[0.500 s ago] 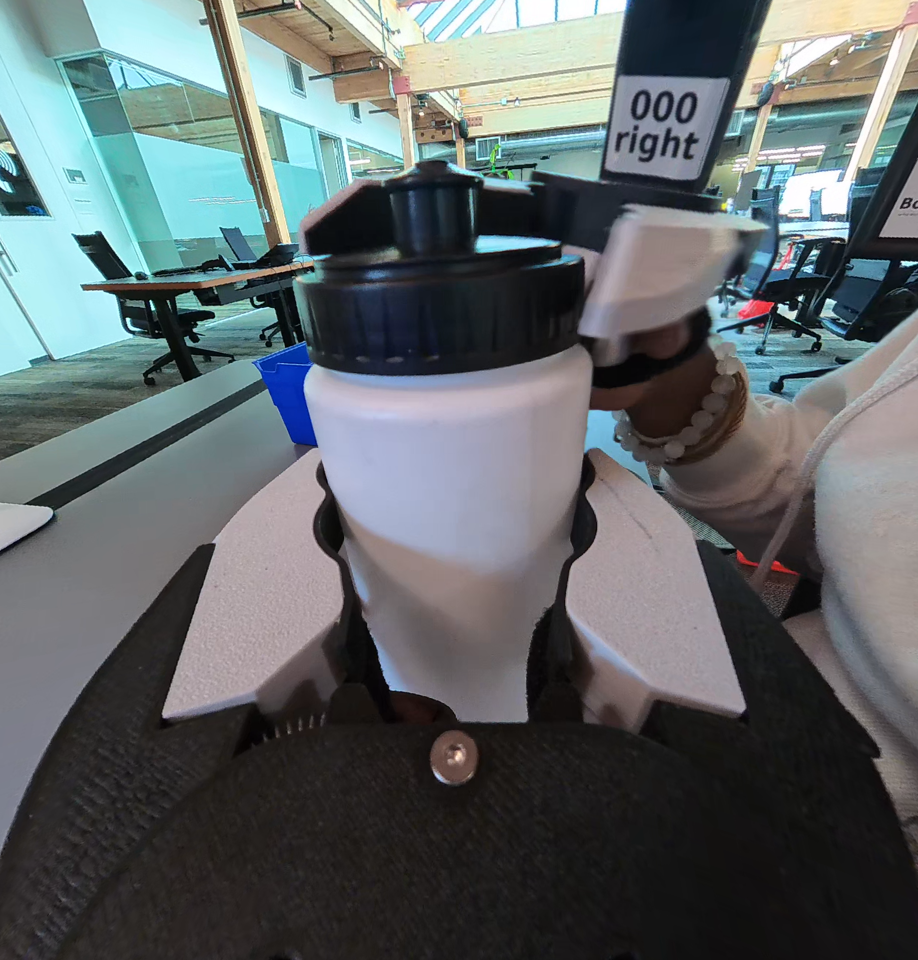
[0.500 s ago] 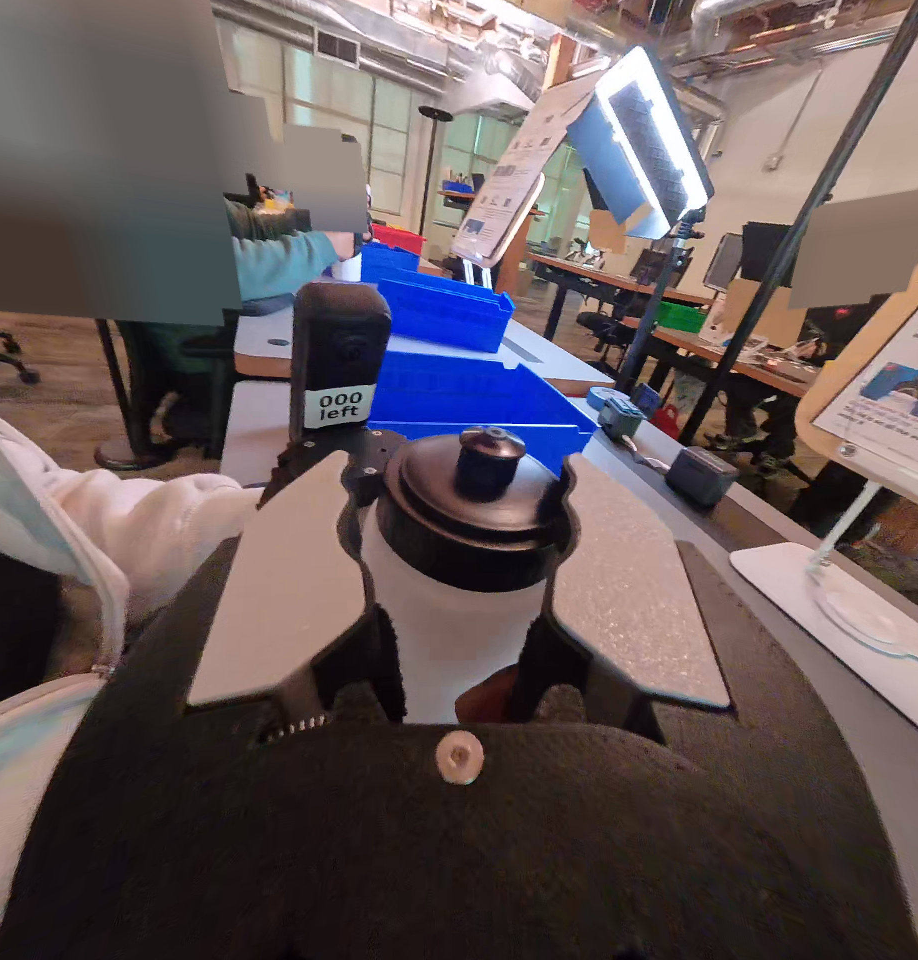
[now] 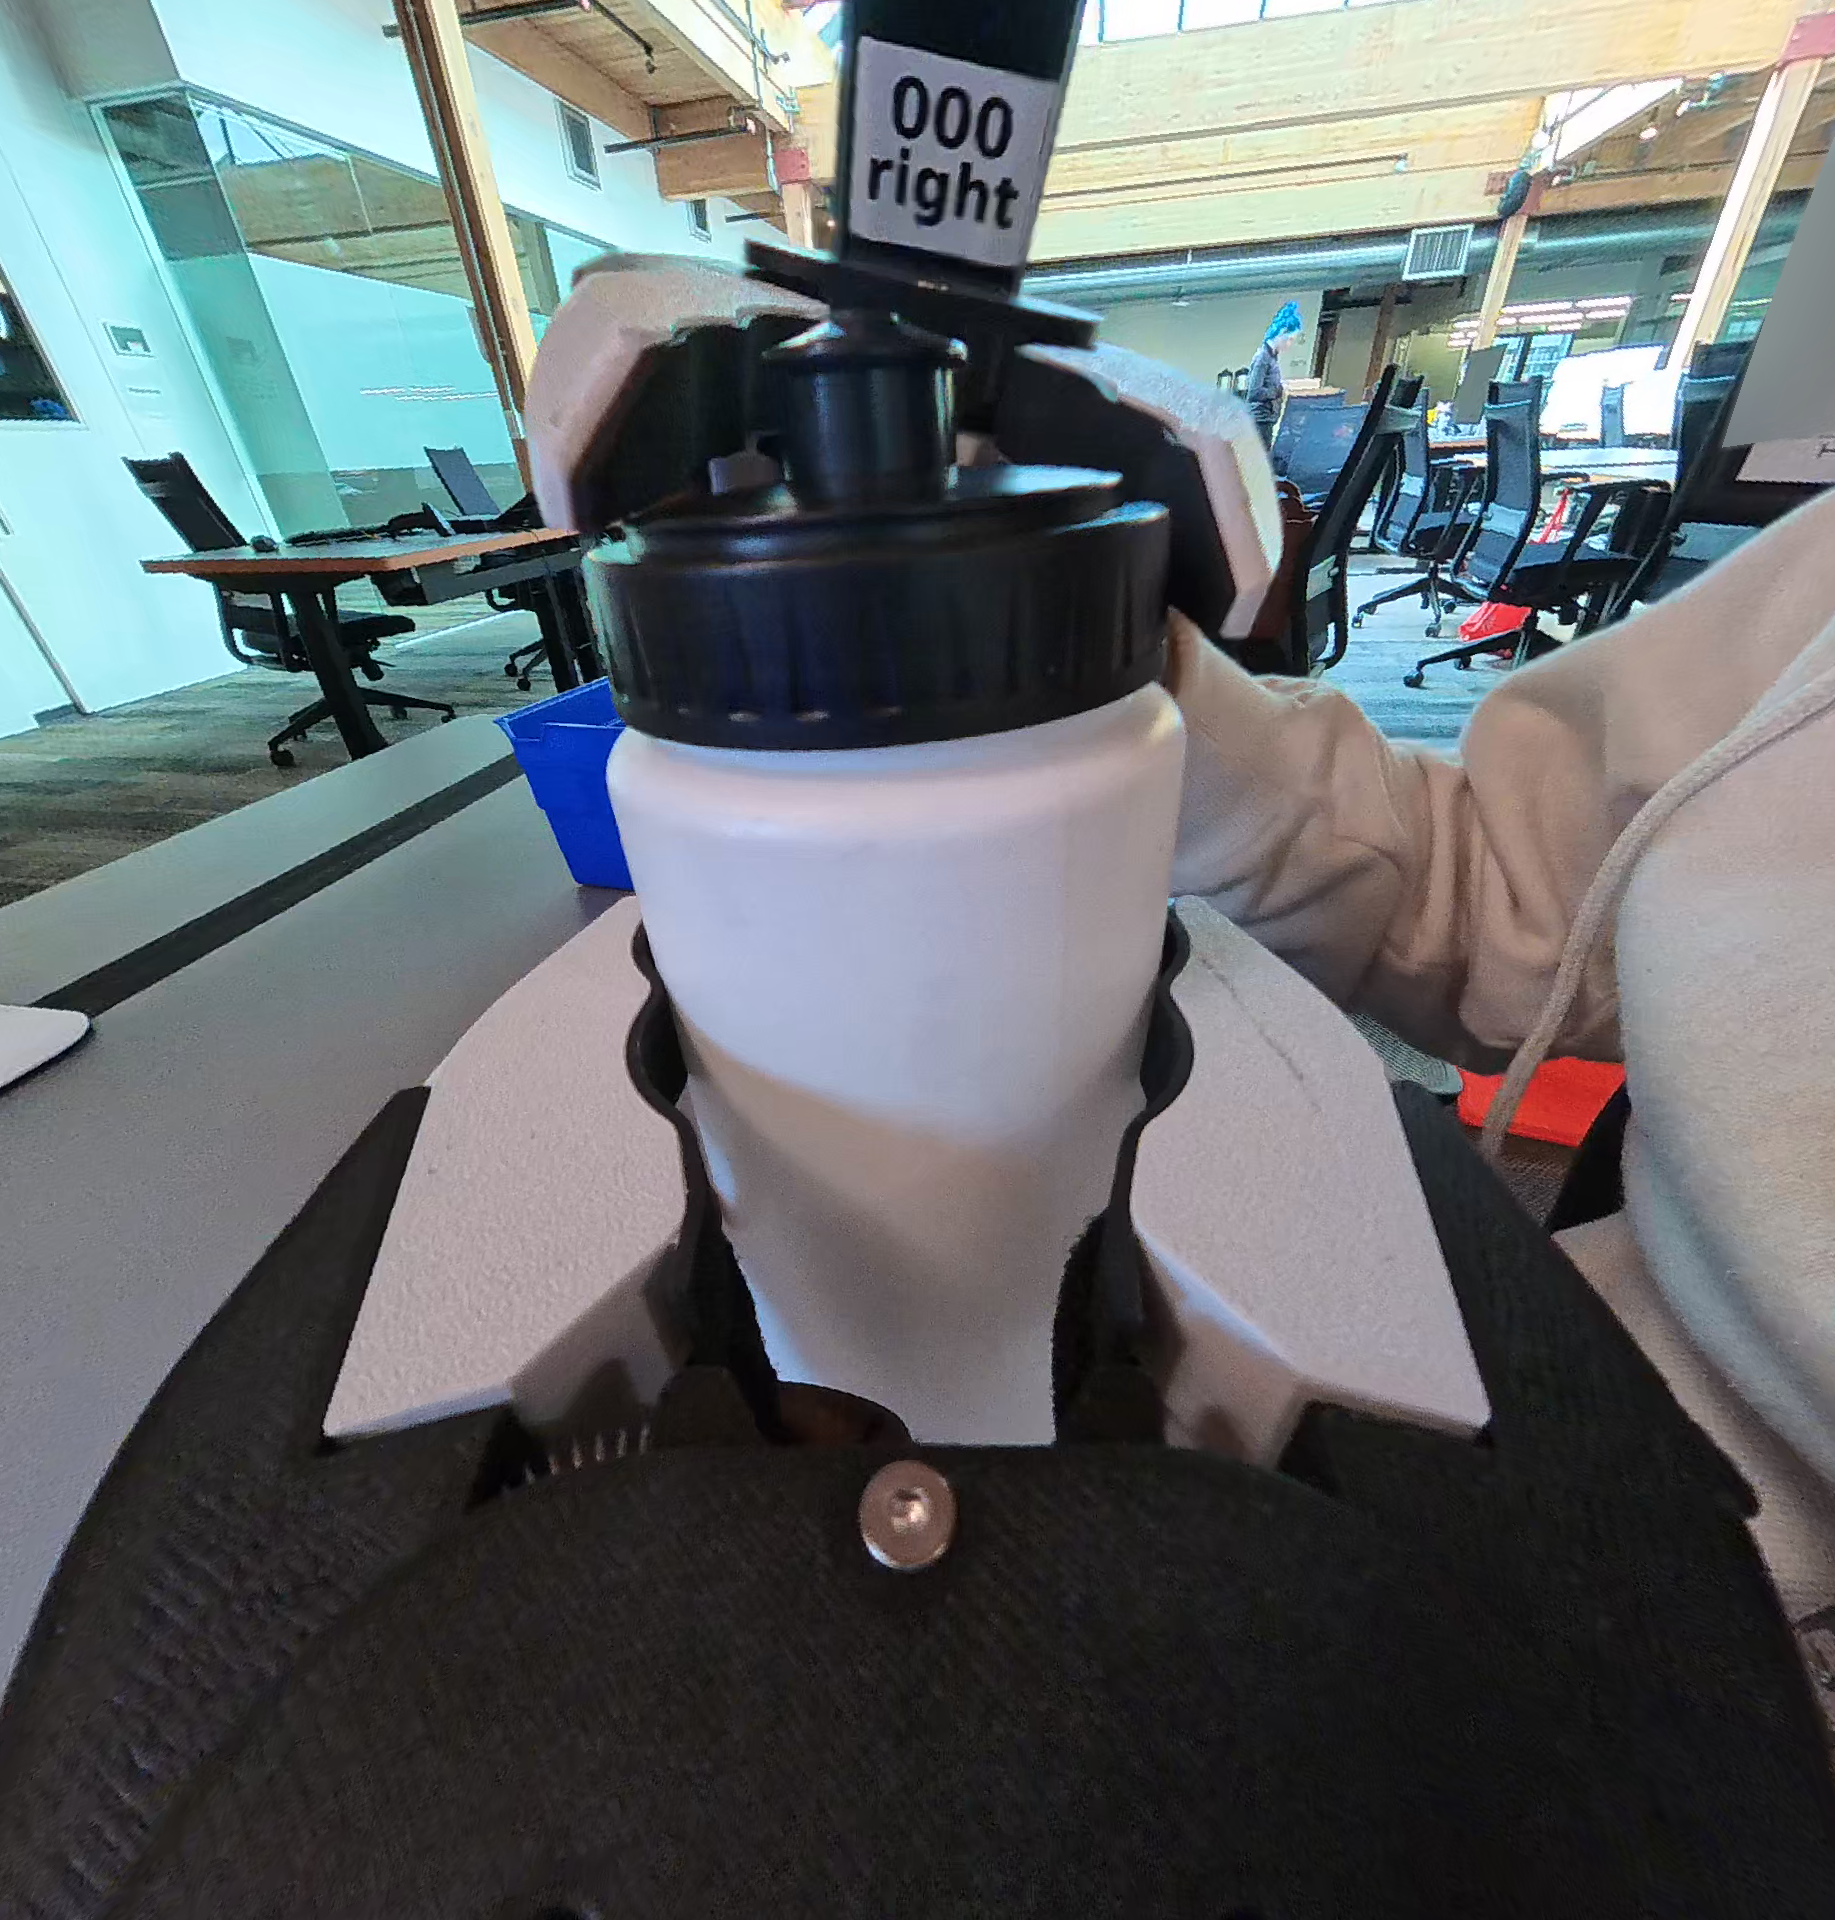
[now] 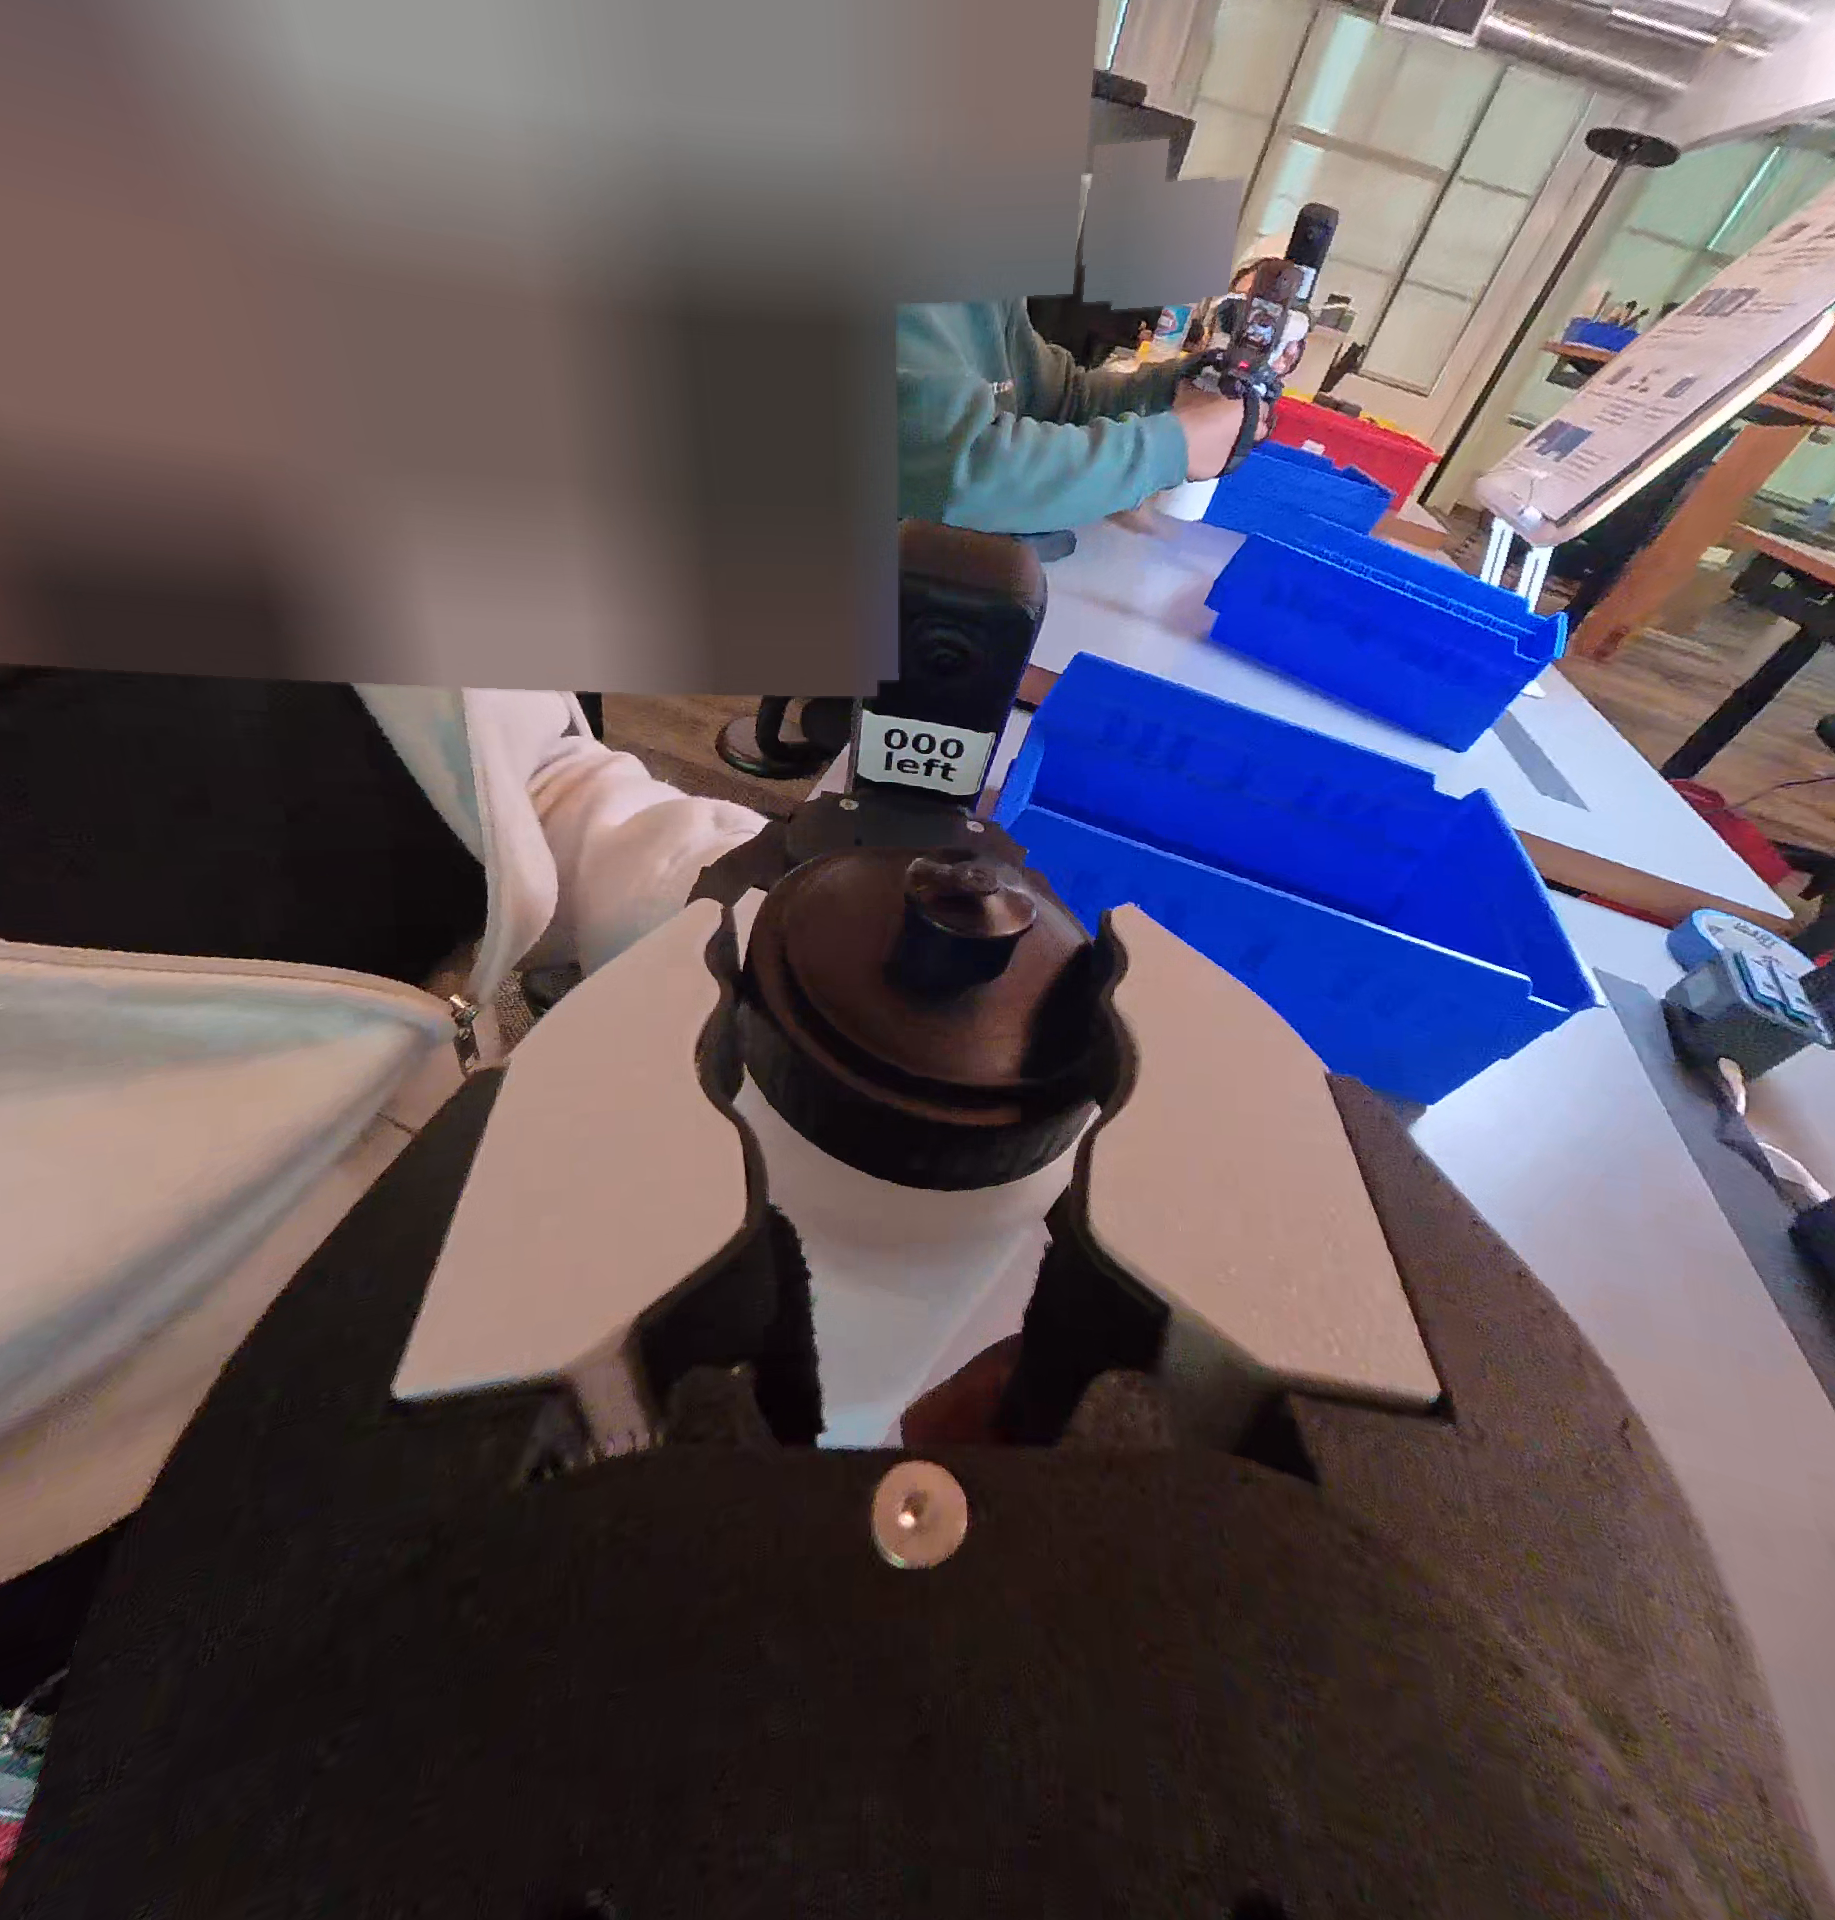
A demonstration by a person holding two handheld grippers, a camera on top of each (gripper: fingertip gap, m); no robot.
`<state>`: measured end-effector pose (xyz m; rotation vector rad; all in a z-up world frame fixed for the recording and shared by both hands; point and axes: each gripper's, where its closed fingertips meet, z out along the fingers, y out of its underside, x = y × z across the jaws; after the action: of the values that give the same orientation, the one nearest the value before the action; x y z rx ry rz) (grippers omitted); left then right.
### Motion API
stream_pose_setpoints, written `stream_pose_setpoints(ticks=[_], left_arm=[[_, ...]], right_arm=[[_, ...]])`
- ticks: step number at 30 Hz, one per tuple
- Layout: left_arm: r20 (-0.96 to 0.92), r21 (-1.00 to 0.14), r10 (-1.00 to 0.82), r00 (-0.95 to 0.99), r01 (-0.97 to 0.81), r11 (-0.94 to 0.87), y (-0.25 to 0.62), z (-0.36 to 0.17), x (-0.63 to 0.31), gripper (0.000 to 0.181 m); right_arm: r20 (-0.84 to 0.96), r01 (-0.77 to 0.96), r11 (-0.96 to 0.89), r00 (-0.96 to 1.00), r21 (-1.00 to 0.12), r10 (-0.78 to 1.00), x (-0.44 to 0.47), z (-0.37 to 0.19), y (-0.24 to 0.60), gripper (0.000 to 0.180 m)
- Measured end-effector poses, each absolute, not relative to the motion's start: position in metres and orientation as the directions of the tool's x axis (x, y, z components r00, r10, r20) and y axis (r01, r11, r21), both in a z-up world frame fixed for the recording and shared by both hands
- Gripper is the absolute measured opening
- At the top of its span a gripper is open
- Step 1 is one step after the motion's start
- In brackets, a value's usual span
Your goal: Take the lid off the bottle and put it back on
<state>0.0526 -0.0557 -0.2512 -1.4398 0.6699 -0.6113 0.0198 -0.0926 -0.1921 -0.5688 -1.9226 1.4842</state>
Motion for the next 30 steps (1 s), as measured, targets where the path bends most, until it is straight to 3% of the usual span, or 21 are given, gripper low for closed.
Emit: stream_pose_setpoints(ticks=[6,9,12,18,21,23,25,30], left_arm=[[-0.053,-0.998,-0.725,0.686,-0.025,0.049,-0.055,-0.251,0.052,0.088],[-0.053,-0.998,-0.718,0.694,-0.026,0.049,-0.054,-0.251,0.052,0.088],[-0.057,-0.998,-0.721,0.69,-0.028,0.052,-0.055,-0.251,0.052,0.088],[-0.06,-0.998,-0.741,0.669,-0.032,0.051,-0.057,-0.252,0.056,0.088],[-0.033,-0.999,-0.73,0.683,-0.01,0.036,-0.055,-0.252,0.052,0.088],[-0.021,-1.0,-0.719,0.695,0.001,0.031,-0.054,-0.251,0.048,0.088],[-0.025,-0.999,-0.71,0.703,0.0,0.035,-0.053,-0.251,0.047,0.088],[-0.05,-0.999,-0.704,0.708,-0.026,0.045,-0.054,-0.252,0.05,0.088]], right_arm=[[0.058,0.133,0.126,-0.426,-0.983,0.903,0.019,-0.195,-0.083,0.085],[0.001,0.196,0.052,-0.25,-0.979,0.968,0.018,-0.2,-0.08,0.084],[0.079,0.195,0.118,-0.199,-0.974,0.977,0.016,-0.202,-0.078,0.074],[0.076,0.12,0.177,-0.581,-0.977,0.811,0.022,-0.203,-0.085,0.073],[0.05,0.123,0.17,-0.649,-0.978,0.76,0.016,-0.203,-0.082,0.076],[0.007,0.228,0.141,-0.504,-0.963,0.864,0.009,-0.206,-0.067,0.102],[0.004,0.25,0.093,-0.332,-0.964,0.943,0.01,-0.203,-0.061,0.111],[0.022,0.169,0.03,-0.049,-0.985,0.999,0.013,-0.199,-0.077,0.098]])
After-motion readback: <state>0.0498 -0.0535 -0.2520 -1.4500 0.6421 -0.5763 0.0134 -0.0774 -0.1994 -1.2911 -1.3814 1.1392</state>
